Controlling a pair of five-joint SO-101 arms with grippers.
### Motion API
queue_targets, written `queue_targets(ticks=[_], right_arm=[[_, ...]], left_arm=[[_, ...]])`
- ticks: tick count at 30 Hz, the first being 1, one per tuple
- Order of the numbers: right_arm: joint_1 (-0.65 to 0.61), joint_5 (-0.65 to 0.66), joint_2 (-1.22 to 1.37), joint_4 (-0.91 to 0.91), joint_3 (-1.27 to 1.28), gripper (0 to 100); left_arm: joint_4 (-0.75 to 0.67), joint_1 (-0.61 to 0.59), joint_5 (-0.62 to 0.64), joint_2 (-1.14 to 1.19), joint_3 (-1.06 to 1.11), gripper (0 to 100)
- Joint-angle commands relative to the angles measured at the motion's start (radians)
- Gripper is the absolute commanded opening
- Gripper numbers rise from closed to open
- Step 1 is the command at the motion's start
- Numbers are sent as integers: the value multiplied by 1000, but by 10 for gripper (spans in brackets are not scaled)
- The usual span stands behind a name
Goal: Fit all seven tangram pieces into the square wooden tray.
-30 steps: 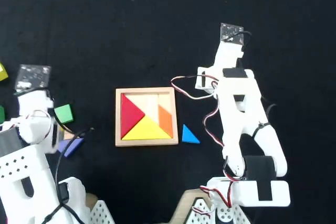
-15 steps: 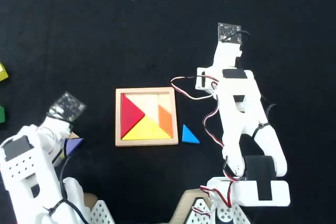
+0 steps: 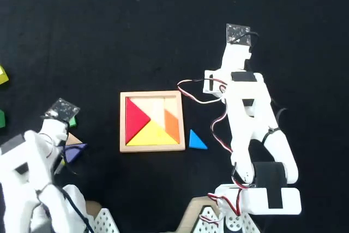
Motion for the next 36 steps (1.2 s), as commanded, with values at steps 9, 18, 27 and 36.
queue_targets(ticks=[9, 18, 27, 36], right_arm=[[14, 9, -4, -20, -2, 11], [12, 9, -4, -20, -4, 11], [12, 9, -4, -20, -4, 11], [12, 9, -4, -21, -5, 11]], left_arm=[[-41, 77, 140, 454, -331, 98], [-41, 124, 170, 542, -429, 98], [-118, 380, 371, 542, -449, 98], [219, 407, 419, 540, -668, 98]])
